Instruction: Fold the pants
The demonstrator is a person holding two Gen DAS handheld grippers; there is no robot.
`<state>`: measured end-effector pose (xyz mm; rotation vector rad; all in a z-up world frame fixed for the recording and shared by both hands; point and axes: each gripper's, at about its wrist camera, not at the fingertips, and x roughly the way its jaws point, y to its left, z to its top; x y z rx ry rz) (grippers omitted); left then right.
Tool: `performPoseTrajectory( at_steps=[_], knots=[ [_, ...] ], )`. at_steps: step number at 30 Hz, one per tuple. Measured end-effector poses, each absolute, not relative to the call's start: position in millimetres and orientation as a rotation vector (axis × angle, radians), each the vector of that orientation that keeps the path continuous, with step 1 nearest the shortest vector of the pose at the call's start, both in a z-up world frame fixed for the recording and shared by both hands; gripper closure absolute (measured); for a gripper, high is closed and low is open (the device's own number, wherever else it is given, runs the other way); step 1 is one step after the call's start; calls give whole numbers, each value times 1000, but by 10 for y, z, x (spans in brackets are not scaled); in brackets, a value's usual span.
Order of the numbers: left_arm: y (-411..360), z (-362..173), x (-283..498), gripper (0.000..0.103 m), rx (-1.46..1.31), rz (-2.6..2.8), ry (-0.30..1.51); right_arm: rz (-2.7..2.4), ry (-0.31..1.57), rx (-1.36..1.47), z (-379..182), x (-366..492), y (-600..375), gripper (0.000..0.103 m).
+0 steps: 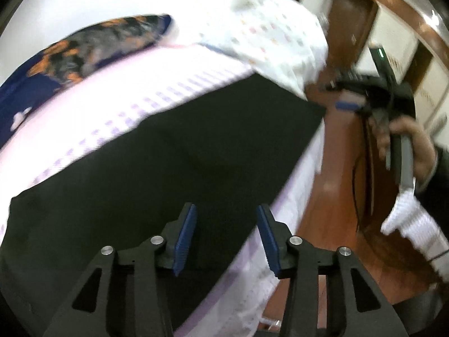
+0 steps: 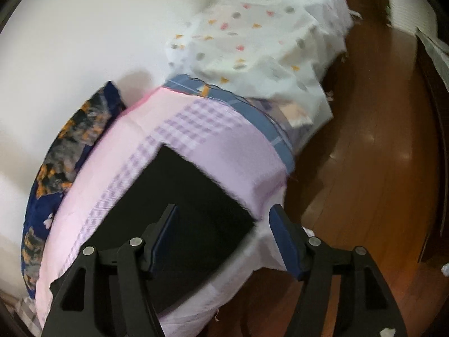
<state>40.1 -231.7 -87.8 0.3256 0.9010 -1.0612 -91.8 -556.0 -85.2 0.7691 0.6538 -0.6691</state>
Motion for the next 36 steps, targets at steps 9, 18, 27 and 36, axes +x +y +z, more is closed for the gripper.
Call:
performPoseTrajectory(
  at_steps=[9,18,27,36],
  knots=[
    [-1312,-820,1122,53,143,-658,847,-243,724,572,-505,180,-4682,45],
    [-491,-1020,1418,53,97,-392,848,211,901,384,-479,1459,-3288,53],
    [-203,-1124,1443,53,77,-379,856,519,1072,127,-702,2283,-2014,53],
    [-131,-1143,1505,53,38,-414,870,627,1193,32,-1024,2620,-1568,81]
  ],
)
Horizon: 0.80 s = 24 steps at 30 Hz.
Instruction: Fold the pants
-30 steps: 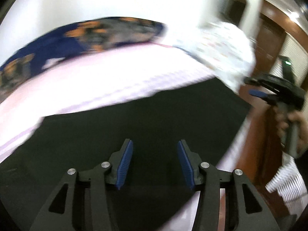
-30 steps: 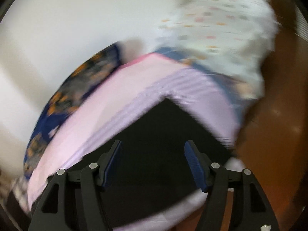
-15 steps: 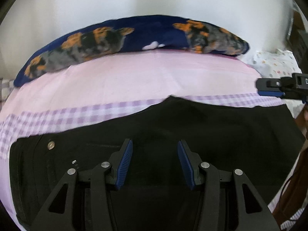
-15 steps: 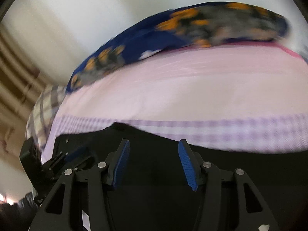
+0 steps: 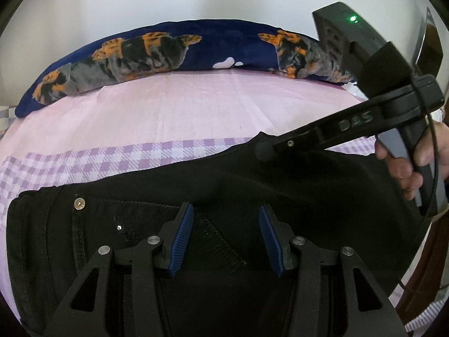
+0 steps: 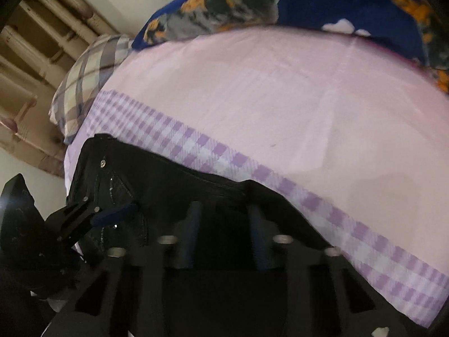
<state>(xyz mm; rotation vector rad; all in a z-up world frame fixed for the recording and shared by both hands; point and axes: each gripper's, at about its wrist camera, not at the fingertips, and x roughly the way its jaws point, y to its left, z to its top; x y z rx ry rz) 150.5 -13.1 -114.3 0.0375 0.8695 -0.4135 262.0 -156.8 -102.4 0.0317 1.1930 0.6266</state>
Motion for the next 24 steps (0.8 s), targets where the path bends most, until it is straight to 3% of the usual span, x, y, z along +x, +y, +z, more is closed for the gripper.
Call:
performPoseTrajectory(
  at_steps=[1,2,10,15,17,24],
  knots=[
    [-124,-1141,1509,53,35,-417,871,618,1188,26,-1023,2640,-1580,91],
    [-120,-1136,1512,53,34,-419,872,618,1178,39,-1006,2659,-1603,94],
    [-91,-1202,1535,53,27,-412,878,526,1134,46,-1122,2725,-1590,96],
    [-126,-1237,1533,53,65,-397,884,501,1114,28,-1112,2694,-1580,89],
    [-142,-1214,1533,53,70,-390,890,475,1098,49,-1048,2666,-1606,77],
    [-161,-1012,1414,50,34,-391,854,354,956,132,-643,2198,-2159,77]
  ],
)
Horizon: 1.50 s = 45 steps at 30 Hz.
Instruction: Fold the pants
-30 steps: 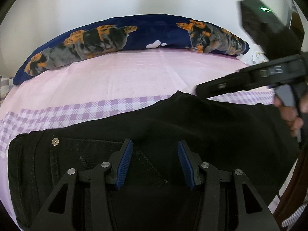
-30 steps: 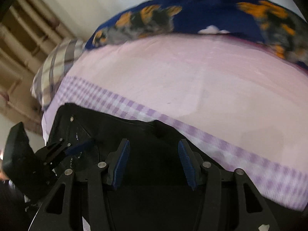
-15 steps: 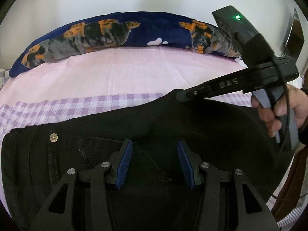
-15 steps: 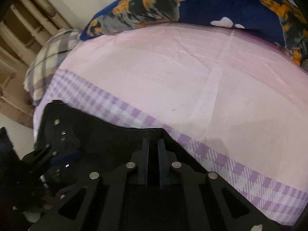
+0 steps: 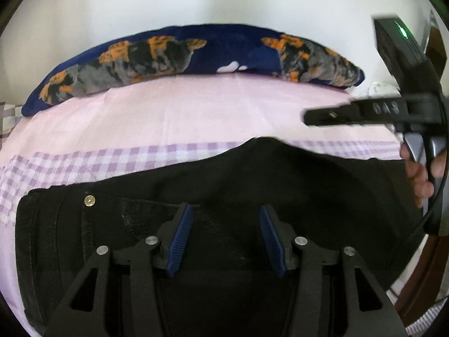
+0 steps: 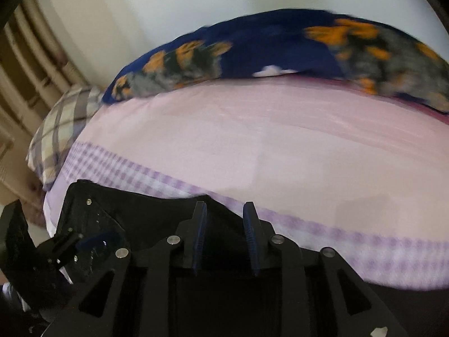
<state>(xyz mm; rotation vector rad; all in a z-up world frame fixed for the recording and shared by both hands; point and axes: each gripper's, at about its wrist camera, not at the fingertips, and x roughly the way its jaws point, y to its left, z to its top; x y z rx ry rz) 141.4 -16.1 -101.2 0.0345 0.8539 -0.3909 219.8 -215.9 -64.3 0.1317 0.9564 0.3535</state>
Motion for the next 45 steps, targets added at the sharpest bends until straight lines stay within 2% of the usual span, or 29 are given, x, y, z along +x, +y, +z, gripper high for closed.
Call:
performPoseTrajectory(
  at_steps=[10,13,16,22,27,29,34,38,45],
  knots=[
    [-651,-1131,1225,48,128,-498,889,79,1040,221,-1046,1585,-3181,77],
    [-645,-1228,1255,48,129,-475,921,39,1019,285,-1119,1470,-3481,87],
    [-630,-1301,1274,48,148,-450,928,-29,991,300,-1123,1439,-3683,87],
    [-670,-1313,1270,48,177,-416,925,-166,951,360,-1078,1315,-4144,80],
    [-716,-1214,1267,48,134,-431,942,-213,855,504,-870,758,-4503,74],
    [-806,-1144,1231,46,134,-449,939,-248,830,563,-842,448,-4643,68],
    [-1059,-978,1090,38,137,-519,915,-345,784,686,-850,-221,-4913,68],
    [-1243,-930,987,37,161,-568,905,-432,763,790,-994,-719,-5150,68],
    [-1437,-977,833,36,222,-609,903,-494,735,893,-1234,-1007,-5388,68]
  ],
)
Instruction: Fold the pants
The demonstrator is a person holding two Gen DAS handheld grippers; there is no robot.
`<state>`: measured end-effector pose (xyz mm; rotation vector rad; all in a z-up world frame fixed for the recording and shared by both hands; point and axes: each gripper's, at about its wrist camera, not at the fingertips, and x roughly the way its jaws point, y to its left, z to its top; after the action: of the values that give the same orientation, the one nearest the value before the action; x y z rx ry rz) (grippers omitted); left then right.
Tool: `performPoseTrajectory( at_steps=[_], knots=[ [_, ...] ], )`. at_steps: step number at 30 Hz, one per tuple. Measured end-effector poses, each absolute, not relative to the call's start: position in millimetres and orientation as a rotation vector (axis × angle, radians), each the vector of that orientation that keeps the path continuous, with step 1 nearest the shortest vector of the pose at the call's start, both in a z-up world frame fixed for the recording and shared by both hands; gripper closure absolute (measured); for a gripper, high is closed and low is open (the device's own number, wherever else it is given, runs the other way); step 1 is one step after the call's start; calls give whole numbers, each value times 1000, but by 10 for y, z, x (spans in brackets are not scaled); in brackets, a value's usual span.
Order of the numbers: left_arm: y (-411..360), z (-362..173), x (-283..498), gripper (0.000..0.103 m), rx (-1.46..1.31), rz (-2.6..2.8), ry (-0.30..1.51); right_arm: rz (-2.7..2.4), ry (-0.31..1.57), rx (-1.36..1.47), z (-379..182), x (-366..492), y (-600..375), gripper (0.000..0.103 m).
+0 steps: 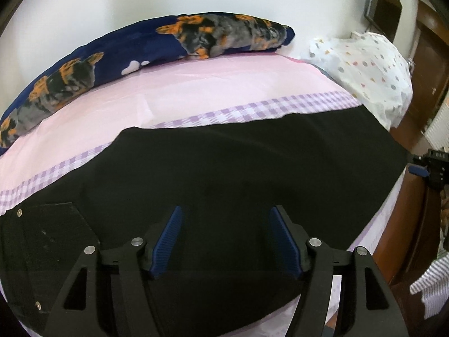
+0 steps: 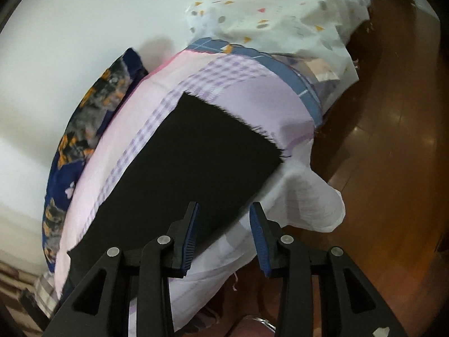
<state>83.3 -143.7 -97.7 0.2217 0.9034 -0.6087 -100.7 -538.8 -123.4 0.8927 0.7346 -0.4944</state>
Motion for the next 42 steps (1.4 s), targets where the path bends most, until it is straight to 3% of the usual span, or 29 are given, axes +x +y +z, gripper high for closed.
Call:
performPoseTrajectory(
  at_steps=[12,19,24,32,42],
  knots=[
    [-1444,-1224,878,36,232,-550,990,-498,683,898,-1358,-856,-5657,68],
    [-1417,-1299,898,31,231,-536,981,-491,670,899,-1347,-752,-5695,92],
    [-1400,-1299,911,30,224,-541,977,-414,596,951,-1110,-718,-5560,93],
    [-1082,-1116,976,30,71,-527,973,-161,605,865,-601,-119,-4807,93],
    [-472,-881,1005,30,-62,-460,930,163,745,744,-558,635,-3455,96]
  ],
)
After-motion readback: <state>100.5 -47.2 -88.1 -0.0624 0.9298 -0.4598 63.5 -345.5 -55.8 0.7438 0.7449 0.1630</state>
